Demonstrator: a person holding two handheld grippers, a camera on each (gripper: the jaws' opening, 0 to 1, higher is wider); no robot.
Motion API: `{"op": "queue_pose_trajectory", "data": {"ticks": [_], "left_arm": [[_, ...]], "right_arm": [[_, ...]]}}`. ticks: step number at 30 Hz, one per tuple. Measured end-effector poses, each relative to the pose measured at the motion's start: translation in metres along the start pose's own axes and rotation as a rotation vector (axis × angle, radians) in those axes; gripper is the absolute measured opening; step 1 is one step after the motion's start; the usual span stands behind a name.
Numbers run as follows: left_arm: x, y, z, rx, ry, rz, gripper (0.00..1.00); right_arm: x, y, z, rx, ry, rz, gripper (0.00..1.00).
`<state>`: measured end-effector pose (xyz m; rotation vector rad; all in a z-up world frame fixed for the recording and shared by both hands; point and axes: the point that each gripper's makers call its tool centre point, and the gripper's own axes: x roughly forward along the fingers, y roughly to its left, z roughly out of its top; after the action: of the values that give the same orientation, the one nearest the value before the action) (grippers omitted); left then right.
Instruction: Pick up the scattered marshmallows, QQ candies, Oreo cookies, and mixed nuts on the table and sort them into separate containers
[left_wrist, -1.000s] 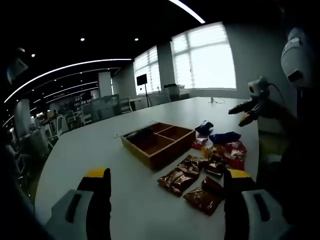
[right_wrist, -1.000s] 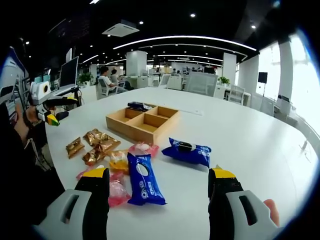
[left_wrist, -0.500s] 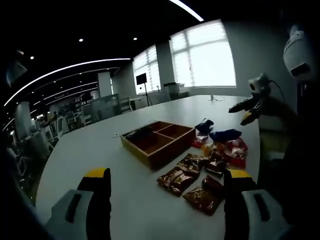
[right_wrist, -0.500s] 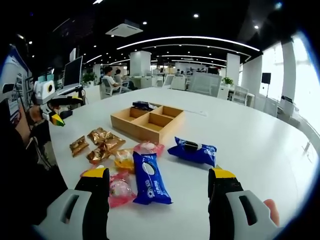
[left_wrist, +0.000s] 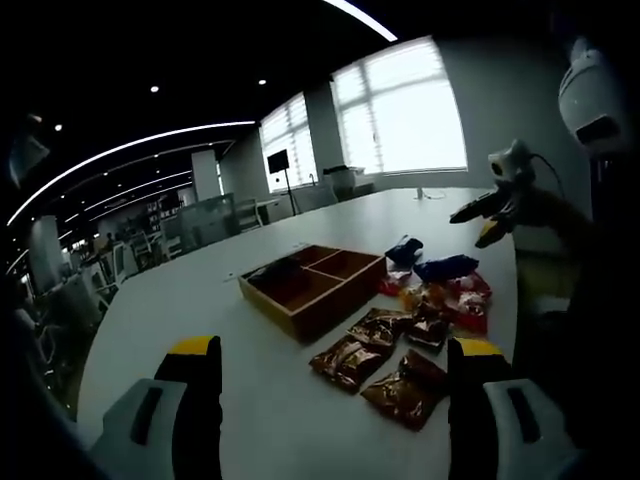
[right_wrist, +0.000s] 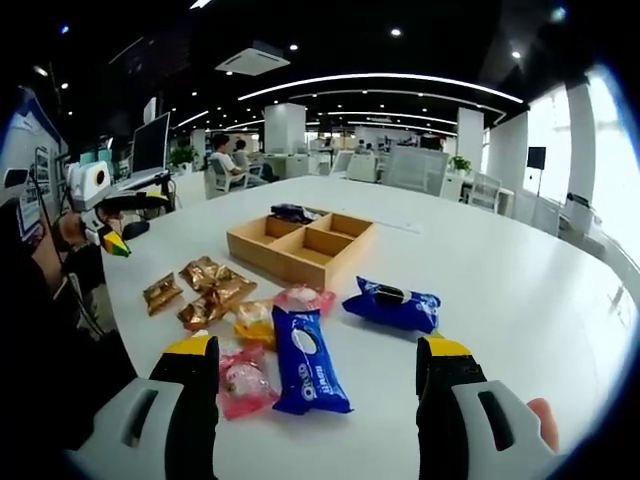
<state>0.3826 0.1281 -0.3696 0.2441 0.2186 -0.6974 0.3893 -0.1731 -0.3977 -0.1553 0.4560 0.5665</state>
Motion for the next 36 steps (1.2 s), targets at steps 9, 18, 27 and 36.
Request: {"op": "queue_pose_trajectory", "data": {"ticks": [9, 18, 27, 36], "left_arm": [[0.0026, -0.0056, -0.0044, -0.007, 0.006, -0.01, 0.97], [0.0053, -0.0053, -0.0011, 0.007, -0.014, -0.007, 0.97], [0.0056, -0.006, -0.0015, 0.005, -0.007, -0.005, 0.97], [0.0031, -0.0052, 0.0002, 0.008, -0.013, -0.001, 0.97]], "right_arm": [[-0.0041, 0.0027, -0.0023, 0.001, -0.002, -0.001, 0.77], [-0.0042, -0.003, -0.0069, 0.014, 0.003, -0.008, 0.77], [0.0004, -0.0038, -0.0082, 0.016, 0.01, -0.002, 0.77], [0.0046, -0.0009, -0.0056, 0.013, 0.013, 0.008, 0.77]]}}
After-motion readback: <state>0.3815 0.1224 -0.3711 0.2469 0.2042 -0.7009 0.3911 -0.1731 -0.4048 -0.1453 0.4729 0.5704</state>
